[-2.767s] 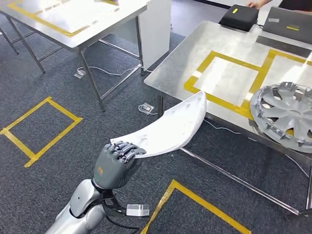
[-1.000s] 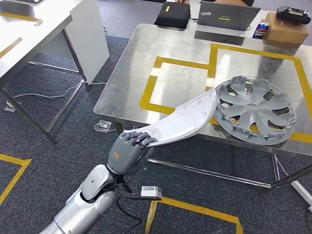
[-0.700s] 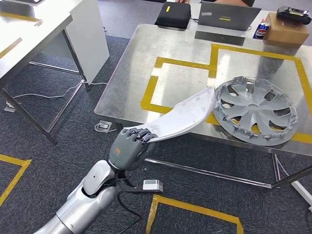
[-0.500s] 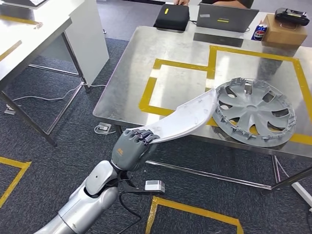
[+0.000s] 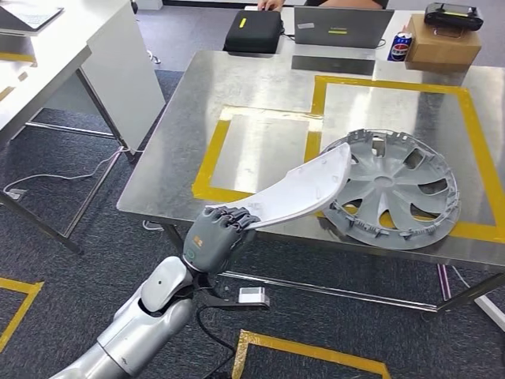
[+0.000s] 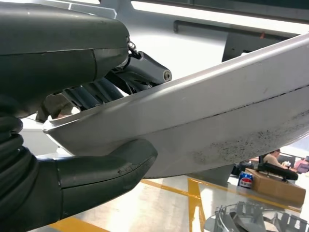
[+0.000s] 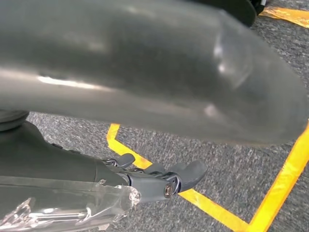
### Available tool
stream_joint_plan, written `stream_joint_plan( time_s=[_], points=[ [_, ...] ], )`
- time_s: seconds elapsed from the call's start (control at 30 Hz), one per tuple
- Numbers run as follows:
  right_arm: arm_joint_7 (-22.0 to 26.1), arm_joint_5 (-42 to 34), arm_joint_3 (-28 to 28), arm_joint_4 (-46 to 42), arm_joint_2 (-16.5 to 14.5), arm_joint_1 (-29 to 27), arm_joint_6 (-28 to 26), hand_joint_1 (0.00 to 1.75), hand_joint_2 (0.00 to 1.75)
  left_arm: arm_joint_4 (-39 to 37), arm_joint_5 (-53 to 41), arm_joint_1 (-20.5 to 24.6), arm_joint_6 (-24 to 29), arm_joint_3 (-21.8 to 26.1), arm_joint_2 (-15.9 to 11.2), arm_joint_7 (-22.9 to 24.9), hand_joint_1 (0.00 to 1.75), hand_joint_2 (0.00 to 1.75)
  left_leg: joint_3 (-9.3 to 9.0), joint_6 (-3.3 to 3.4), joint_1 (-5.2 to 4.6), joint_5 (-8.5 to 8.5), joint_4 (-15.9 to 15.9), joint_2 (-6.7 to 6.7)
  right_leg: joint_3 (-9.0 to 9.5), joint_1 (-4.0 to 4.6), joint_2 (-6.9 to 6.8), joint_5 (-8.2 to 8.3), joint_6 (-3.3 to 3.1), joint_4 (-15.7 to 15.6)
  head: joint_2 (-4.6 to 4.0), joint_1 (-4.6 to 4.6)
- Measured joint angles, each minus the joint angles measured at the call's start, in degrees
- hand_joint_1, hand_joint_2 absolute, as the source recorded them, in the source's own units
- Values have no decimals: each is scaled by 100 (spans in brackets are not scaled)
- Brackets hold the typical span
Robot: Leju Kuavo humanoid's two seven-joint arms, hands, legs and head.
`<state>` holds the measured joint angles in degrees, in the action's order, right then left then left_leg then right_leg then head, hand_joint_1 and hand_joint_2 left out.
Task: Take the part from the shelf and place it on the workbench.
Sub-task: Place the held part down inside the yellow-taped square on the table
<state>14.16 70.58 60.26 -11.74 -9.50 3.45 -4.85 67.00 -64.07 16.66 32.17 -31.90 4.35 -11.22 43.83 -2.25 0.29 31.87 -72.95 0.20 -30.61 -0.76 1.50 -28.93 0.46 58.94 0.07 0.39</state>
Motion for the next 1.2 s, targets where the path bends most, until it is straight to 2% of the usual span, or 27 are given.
stream_joint_plan(
  time_s=[0.03, 0.07, 0.1, 0.13, 0.17, 0.2, 0.27, 0.3, 0.33, 0.37, 0.43, 0.47, 0.5, 0.53, 0.57, 0.6, 0.63, 0.67, 0.73, 0.8, 0.9, 1.03, 1.13, 1.2],
  points=[
    [-2, 2, 0, 0, 0, -7, -1, 0, 0, -25, -3, 4, 0, 2, 0, 16, 175, 175, 11, 50, -26, -124, 206, -2, 92, 11, 19, -67, 2, -6, 0, -1],
    [-3, 2, 0, 1, 0, -14, -2, 0, 0, -47, -9, 9, 0, 5, 0, 29, 175, 175, -36, 119, -66, -398, 535, -5, 167, 14, 35, -136, 8, -18, 0, -4],
    [-5, 3, 0, 5, -8, -20, -2, 0, 0, -74, -25, 16, 3, 10, -1, 47, 175, 175, -94, 191, -120, -759, 919, -14, 253, 24, 49, -207, 23, -24, 0, -2],
    [-9, 4, 0, 10, -16, -24, -3, 0, 0, -103, -56, 23, 7, 15, -1, 77, 175, 175, -157, 249, -166, -1092, 1244, -39, 313, 38, 63, -278, 47, -32, 0, -8],
    [-12, 5, 0, 15, -24, -27, -5, 0, 0, -135, -97, 32, 11, 24, 2, 121, 175, 175, -204, 282, -200, -1335, 1462, -59, 365, 49, 77, -343, 68, -55, 0, -8],
    [-15, 5, 0, 20, -31, -23, -7, 0, 0, -169, -152, 52, 14, 37, 14, 189, 175, 175, -233, 296, -217, -1437, 1565, -78, 425, 62, 88, -394, 91, -91, 0, -9],
    [-19, 9, 0, 17, -27, -3, -18, 0, 0, -238, -261, 132, 9, 76, 70, 355, 175, 175, -307, 320, -192, -1397, 1602, -87, 527, 80, 81, -475, 133, -181, 0, -11],
    [-20, 13, 0, 16, -24, 11, -26, 0, 0, -281, -317, 186, 4, 98, 108, 444, 175, 175, -352, 346, -173, -1353, 1616, -86, 528, 88, 47, -532, 159, -127, 0, 2],
    [-22, 20, -1, 14, -21, 25, -34, 0, 0, -339, -380, 242, -2, 120, 145, 531, 175, 175, -404, 368, -152, -1305, 1635, -84, 448, 96, 8, -637, 183, 59, 0, 16],
    [-25, 27, -1, 13, -18, 33, -40, 0, 0, -419, -450, 288, -10, 137, 176, 614, 175, 175, -454, 384, -141, -1254, 1642, -83, 274, 97, -33, -779, 196, 378, 0, 31],
    [-34, 41, -2, 13, -18, 35, -44, 0, 0, -619, -589, 336, -28, 161, 204, 756, 175, 175, -549, 401, -137, -1150, 1642, -82, -237, 97, -69, -1045, 203, 1164, 0, 42],
    [-39, 46, -2, 13, -18, 28, -44, 0, 0, -718, -647, 337, -36, 172, 207, 810, 175, 175, -603, 401, -138, -1099, 1641, -83, -452, 98, -72, -1035, 207, 1404, 0, 41],
    [-43, 50, -1, 13, -18, 17, -44, 0, 0, -800, -716, 336, -38, 182, 212, 867, 175, 175, -664, 398, -138, -1049, 1641, -87, -585, 97, -74, -876, 218, 1436, 0, 41],
    [-45, 54, -1, 13, -18, 9, -45, 0, 0, -875, -823, 348, -38, 190, 224, 956, 175, 175, -732, 390, -137, -998, 1641, -91, -623, 90, -78, -578, 234, 1240, 0, 40],
    [-48, 57, 0, 13, -18, 4, -45, 0, 0, -948, -976, 379, -34, 196, 242, 1085, 175, 175, -796, 375, -137, -949, 1640, -95, -589, 79, -89, -205, 256, 878, 0, 42],
    [-52, 62, -1, 17, -22, 1, -45, 0, 0, -1034, -1175, 424, -21, 201, 258, 1255, 175, 175, -846, 355, -145, -909, 1639, -99, -527, 73, -107, 95, 273, 540, 0, 44],
    [-61, 68, -1, 23, -28, 1, -47, 0, 0, -1131, -1406, 477, 4, 210, 273, 1455, 175, 175, -870, 337, -155, -882, 1628, -102, -456, 67, -120, 290, 271, 255, 0, 45],
    [-75, 75, -2, 29, -33, 7, -49, 0, 0, -1231, -1635, 527, 35, 227, 280, 1648, 175, 175, -868, 322, -169, -867, 1617, -103, -415, 61, -122, 369, 253, 88, 0, 41],
    [-103, 92, -1, 37, -40, 9, -54, 0, 0, -1424, -2015, 614, 99, 285, 285, 1963, 175, 175, -839, 335, -187, -871, 1597, -101, -387, 56, -95, 352, 209, -8, 0, 32],
    [-120, 107, 0, 37, -40, 1, -56, 0, 0, -1609, -2259, 721, 126, 357, 286, 2156, 175, 175, -834, 362, -189, -883, 1611, -95, -400, 56, -64, 347, 195, -23, 0, 26],
    [-129, 126, 0, 37, -40, 9, -57, 0, 0, -1922, -2417, 906, 145, 472, 286, 2332, 175, 175, -850, 367, -179, -887, 1652, -88, -406, 69, -37, 334, 165, -24, 0, 25],
    [-133, 139, 0, 37, -38, 19, -57, 0, 0, -2209, -2433, 1016, 176, 561, 282, 2432, 175, 175, -855, 314, -159, -900, 1677, -87, -405, 93, -42, 327, 110, -23, 0, 28],
    [-143, 169, 0, 37, -38, 31, -54, 0, 0, -2387, -2434, 1091, 162, 573, 282, 2575, 175, 175, -854, 264, -153, -908, 1680, -87, -404, 102, -46, 334, 89, -22, 0, 28],
    [-144, 194, 0, 37, -38, 35, -50, 0, 0, -2539, -2435, 1185, 114, 569, 282, 2708, 175, 175, -853, 255, -153, -912, 1681, -87, -402, 102, -47, 338, 82, -22, 0, 28]
  ],
)
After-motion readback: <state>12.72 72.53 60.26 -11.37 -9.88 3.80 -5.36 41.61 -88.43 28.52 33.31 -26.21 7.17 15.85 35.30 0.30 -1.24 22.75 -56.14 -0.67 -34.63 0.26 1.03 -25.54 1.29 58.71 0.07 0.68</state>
